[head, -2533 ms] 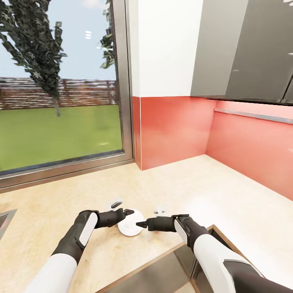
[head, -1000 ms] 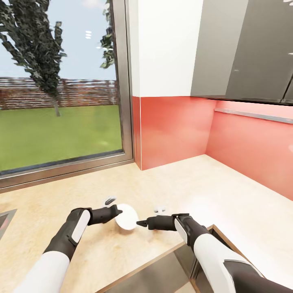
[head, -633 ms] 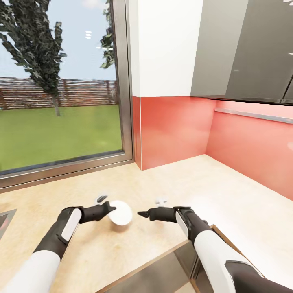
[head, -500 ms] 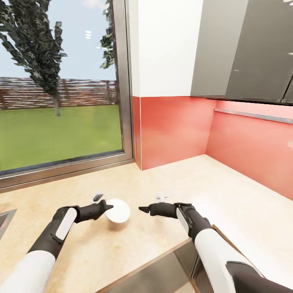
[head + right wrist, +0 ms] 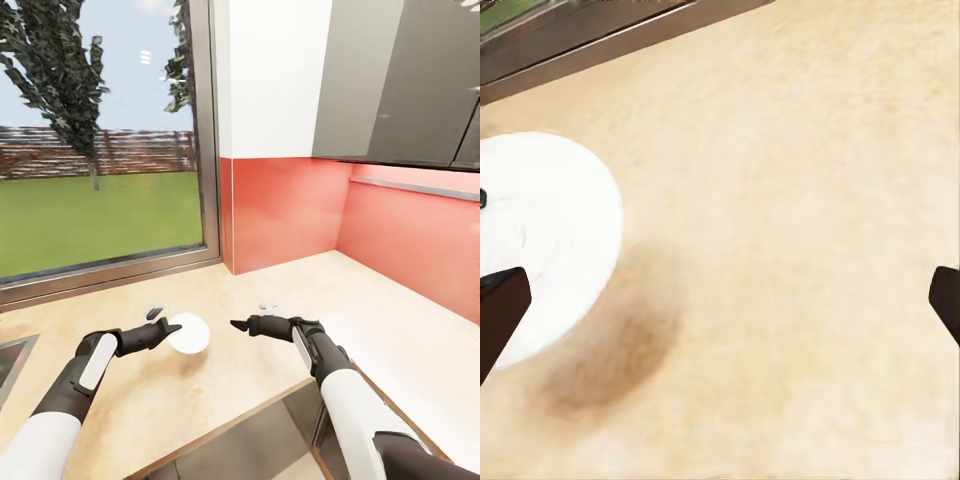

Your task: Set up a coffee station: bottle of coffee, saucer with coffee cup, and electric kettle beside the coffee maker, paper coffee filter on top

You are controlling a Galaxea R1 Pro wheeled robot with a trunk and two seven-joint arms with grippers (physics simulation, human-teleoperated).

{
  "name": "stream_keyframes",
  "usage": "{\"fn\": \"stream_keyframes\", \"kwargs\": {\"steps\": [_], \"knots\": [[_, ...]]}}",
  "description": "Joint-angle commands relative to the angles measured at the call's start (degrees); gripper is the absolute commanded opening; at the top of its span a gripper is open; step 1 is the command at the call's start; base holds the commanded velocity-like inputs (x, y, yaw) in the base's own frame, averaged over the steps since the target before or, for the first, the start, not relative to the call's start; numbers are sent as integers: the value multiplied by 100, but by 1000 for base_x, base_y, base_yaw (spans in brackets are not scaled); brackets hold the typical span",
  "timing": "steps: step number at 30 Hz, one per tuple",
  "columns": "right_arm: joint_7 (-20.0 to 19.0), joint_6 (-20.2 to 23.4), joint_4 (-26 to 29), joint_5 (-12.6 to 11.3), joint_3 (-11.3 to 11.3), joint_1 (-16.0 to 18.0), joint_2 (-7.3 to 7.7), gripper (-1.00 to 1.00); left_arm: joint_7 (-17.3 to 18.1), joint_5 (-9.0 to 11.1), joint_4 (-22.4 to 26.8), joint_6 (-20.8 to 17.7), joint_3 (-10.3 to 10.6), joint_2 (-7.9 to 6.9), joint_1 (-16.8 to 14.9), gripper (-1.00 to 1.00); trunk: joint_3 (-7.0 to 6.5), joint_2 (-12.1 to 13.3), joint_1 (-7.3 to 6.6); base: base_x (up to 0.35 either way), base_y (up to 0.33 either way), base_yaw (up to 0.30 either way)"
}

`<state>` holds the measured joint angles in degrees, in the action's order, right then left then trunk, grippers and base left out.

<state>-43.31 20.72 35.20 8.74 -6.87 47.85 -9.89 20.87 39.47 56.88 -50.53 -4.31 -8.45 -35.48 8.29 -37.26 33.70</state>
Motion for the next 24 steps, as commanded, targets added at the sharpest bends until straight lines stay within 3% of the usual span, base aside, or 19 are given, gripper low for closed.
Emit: {"fn": "stream_keyframes", "kwargs": {"steps": [1, 8, 24], "knots": [[-39, 38, 137, 60, -35, 5, -10, 100, 22, -22, 7, -29, -6, 14, -4, -100, 11, -10, -1, -332, 127, 0], [-38, 38, 147, 66, -33, 5, -10, 100, 22, -27, 8, -27, -9, 19, -3, -100, 5, -10, -1, -333, 128, 53], [-42, 38, 110, 75, -32, 5, -10, 100, 25, -19, 8, -32, -26, -8, 3, -100, -78, -10, -1, -333, 119, 219]]}}
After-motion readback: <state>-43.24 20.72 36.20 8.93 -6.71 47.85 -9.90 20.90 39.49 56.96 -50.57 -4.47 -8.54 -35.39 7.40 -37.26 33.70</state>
